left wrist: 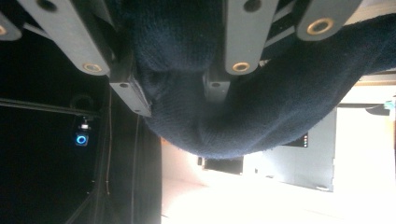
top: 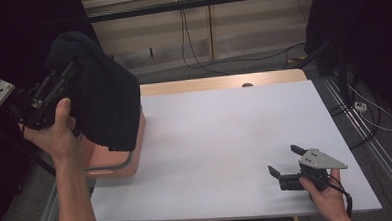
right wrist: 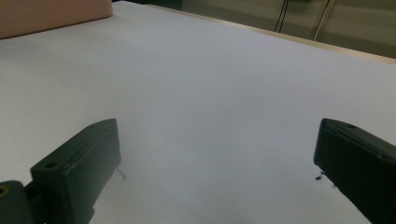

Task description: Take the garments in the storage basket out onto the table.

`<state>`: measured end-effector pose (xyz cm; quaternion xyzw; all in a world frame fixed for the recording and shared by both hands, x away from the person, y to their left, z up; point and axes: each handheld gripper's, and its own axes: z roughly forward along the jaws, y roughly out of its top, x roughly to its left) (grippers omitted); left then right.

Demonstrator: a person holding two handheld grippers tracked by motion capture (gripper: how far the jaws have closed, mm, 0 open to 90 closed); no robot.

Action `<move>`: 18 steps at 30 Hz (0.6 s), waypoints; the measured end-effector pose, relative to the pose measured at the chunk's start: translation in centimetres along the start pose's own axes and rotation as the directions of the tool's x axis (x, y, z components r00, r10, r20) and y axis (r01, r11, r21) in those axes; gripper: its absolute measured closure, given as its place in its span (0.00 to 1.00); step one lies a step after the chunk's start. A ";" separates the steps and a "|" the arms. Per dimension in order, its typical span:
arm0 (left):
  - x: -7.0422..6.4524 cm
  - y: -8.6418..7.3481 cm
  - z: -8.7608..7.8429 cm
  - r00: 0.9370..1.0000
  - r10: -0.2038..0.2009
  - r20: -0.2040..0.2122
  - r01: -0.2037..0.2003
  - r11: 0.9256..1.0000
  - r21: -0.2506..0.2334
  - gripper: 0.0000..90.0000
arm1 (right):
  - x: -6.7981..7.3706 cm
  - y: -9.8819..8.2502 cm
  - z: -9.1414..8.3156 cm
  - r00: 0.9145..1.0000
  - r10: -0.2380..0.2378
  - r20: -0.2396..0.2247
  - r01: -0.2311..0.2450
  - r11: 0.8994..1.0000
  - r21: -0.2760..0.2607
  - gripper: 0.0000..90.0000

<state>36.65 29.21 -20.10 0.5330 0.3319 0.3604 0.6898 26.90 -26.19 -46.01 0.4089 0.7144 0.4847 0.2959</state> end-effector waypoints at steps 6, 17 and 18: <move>-1.6 0.2 0.9 0.999 0.006 0.044 -0.007 1.000 0.017 0.74 | 0.0 0.0 0.0 1.000 -0.001 -0.001 0.001 1.000 0.001 0.00; -4.5 0.1 3.0 0.991 0.007 0.136 -0.012 0.999 0.033 0.74 | 0.0 0.0 0.0 1.000 -0.003 -0.003 0.003 1.000 0.001 0.00; -4.7 0.1 3.2 0.990 0.002 0.143 -0.007 0.999 0.033 0.74 | 0.0 0.0 0.0 1.000 -0.003 -0.003 0.003 1.000 0.001 0.00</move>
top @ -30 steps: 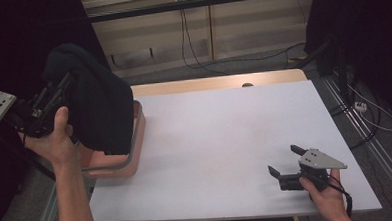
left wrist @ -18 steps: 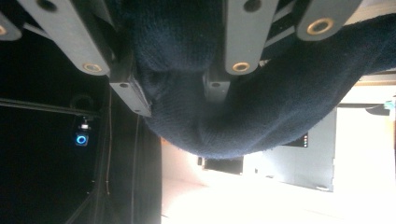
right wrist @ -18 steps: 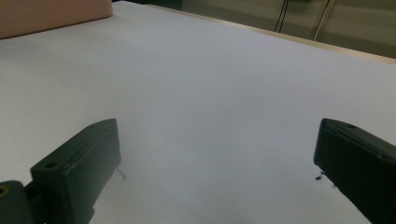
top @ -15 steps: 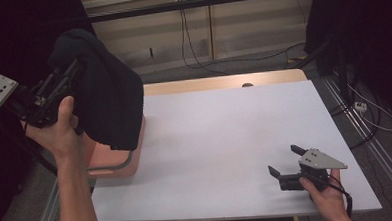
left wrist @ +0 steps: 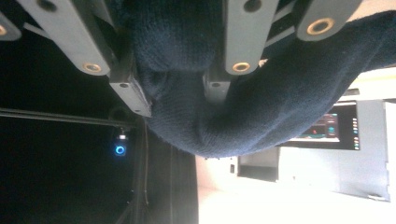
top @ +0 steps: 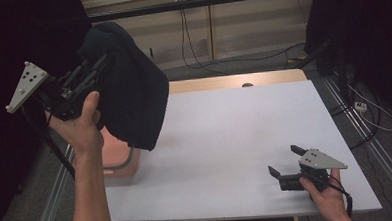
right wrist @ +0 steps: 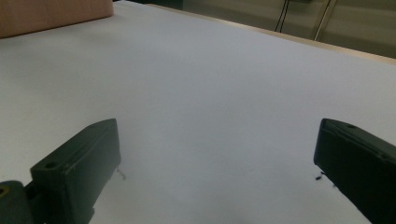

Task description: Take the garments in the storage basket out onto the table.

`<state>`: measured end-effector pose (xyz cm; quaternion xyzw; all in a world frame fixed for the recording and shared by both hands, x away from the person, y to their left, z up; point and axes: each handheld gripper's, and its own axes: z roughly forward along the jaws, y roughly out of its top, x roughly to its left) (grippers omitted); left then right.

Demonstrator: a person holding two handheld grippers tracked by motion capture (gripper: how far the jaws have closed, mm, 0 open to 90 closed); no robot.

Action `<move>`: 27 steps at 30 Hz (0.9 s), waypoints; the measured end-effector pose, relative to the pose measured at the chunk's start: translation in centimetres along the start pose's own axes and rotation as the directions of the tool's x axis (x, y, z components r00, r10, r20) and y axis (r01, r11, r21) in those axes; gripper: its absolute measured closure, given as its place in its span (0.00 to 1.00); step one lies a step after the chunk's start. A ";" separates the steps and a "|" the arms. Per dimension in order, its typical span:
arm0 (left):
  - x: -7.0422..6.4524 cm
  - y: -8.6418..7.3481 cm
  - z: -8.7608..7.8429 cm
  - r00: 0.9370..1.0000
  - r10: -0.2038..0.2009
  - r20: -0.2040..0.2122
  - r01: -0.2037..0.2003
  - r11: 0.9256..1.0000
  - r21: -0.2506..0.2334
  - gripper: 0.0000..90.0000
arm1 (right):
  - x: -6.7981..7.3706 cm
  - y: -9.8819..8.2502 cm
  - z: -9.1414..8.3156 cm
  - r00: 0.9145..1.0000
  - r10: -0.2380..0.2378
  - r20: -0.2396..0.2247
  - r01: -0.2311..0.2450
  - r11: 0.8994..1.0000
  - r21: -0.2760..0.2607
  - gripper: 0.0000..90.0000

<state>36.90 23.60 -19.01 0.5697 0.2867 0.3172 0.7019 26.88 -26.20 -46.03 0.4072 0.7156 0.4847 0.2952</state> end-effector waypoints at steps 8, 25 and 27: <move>-0.9 -0.5 2.0 0.998 -0.011 0.055 0.009 0.999 0.042 0.74 | 0.0 0.0 0.1 1.000 -0.001 -0.002 0.001 1.000 0.001 0.00; -4.0 -3.0 5.2 0.989 -0.034 0.144 0.018 0.994 0.108 0.74 | 0.0 0.0 0.0 1.000 -0.002 -0.001 0.002 1.000 0.000 0.00; -4.3 -3.4 5.5 0.988 -0.030 0.154 0.011 0.993 0.120 0.74 | 0.0 0.0 0.0 1.000 -0.001 -0.001 0.001 1.000 0.000 0.00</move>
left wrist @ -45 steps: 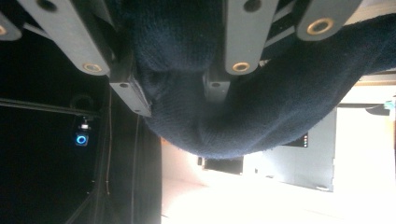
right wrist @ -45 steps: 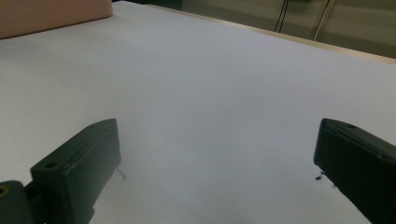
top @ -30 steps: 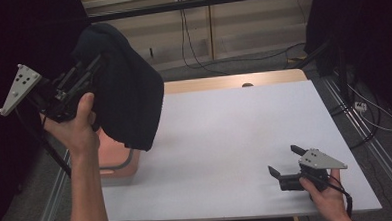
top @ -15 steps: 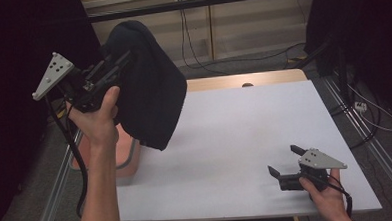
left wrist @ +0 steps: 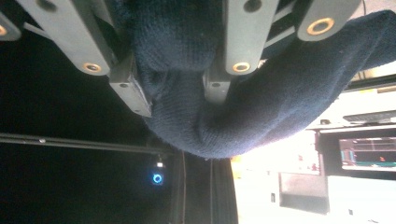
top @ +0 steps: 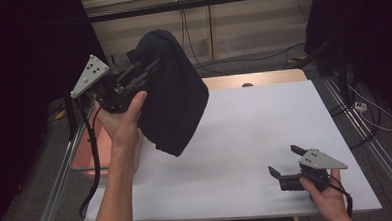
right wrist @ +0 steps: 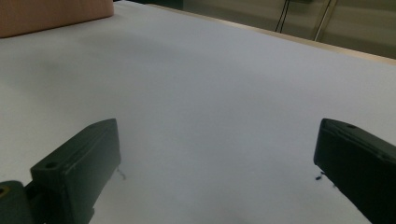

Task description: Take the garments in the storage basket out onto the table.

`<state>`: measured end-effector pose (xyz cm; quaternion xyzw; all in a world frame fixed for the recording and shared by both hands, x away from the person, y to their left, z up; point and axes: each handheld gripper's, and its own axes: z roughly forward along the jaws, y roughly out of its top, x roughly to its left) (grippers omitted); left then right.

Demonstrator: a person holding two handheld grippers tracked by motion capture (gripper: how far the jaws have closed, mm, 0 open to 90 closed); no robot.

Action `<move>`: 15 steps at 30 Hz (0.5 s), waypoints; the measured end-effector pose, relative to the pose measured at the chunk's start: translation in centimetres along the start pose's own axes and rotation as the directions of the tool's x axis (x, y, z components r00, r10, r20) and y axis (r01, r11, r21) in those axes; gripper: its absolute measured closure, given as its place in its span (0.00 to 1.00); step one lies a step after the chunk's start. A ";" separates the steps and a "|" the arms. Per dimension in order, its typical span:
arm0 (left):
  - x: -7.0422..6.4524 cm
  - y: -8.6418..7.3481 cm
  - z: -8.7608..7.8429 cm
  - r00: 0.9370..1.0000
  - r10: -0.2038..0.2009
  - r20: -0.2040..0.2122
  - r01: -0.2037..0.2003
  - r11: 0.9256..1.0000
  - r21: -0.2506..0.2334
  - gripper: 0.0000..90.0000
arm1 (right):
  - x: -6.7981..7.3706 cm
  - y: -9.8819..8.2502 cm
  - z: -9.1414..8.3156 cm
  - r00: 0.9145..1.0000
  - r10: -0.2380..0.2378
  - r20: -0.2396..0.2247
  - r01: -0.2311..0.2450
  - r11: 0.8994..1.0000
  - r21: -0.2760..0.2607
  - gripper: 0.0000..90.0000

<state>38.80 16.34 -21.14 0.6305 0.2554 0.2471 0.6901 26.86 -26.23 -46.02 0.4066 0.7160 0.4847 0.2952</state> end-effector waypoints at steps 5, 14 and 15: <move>-0.7 -1.1 0.9 1.000 0.012 0.008 -0.012 1.000 0.029 0.74 | 0.0 0.0 0.0 1.000 -0.003 0.000 0.003 1.000 0.001 0.00; -1.5 -3.1 2.4 0.999 -0.016 0.043 0.013 0.997 0.077 0.74 | 0.0 0.0 -0.1 1.000 -0.004 0.000 0.004 1.000 0.000 0.00; -1.5 -3.1 2.4 0.999 -0.016 0.043 0.013 0.997 0.077 0.74 | 0.0 0.0 -0.1 1.000 -0.004 0.000 0.004 1.000 0.000 0.00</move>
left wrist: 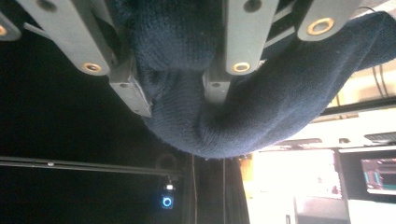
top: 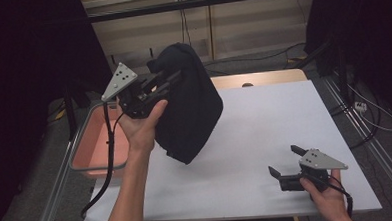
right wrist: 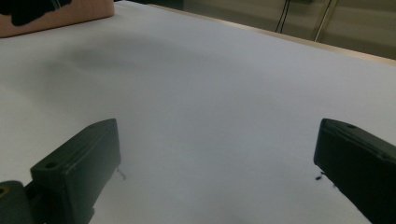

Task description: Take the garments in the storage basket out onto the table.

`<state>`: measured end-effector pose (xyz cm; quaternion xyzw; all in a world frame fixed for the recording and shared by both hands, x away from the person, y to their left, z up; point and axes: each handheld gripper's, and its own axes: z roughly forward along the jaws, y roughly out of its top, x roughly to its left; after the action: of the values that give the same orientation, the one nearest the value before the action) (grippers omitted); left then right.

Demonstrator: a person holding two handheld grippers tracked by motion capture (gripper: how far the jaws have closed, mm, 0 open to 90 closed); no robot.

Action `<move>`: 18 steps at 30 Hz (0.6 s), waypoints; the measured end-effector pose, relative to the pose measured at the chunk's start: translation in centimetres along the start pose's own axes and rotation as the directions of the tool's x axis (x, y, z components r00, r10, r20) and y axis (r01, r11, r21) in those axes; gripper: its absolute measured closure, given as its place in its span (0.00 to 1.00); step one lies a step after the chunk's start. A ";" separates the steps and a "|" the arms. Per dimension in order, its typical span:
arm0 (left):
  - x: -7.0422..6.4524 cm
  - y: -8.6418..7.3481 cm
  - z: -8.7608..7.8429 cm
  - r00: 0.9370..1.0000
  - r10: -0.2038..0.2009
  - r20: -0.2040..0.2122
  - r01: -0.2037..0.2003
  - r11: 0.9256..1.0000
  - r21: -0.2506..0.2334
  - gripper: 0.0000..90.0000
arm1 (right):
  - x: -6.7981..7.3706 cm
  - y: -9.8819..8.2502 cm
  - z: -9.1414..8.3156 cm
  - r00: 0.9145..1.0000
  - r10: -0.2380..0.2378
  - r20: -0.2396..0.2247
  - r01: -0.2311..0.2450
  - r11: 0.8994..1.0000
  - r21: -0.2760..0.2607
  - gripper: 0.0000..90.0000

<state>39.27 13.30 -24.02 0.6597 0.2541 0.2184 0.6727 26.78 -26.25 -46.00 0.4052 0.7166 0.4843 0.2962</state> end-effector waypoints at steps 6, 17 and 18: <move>-0.5 -2.0 1.1 1.000 -0.010 0.007 0.009 0.998 0.065 0.74 | 0.0 0.0 -0.1 1.000 0.000 -0.003 0.000 1.000 -0.005 0.00; -0.5 -6.0 1.7 0.999 -0.046 0.010 0.043 0.987 0.157 0.74 | 0.1 0.0 0.0 1.000 -0.001 -0.002 0.001 1.000 0.000 0.00; -0.5 -6.4 1.8 0.999 -0.047 0.013 0.045 0.985 0.167 0.74 | 0.1 0.0 0.0 1.000 0.000 -0.003 0.000 1.000 0.000 0.00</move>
<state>39.75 11.38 -30.39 0.7095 0.2811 0.1753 0.6220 26.73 -26.19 -46.02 0.4044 0.7171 0.4848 0.2952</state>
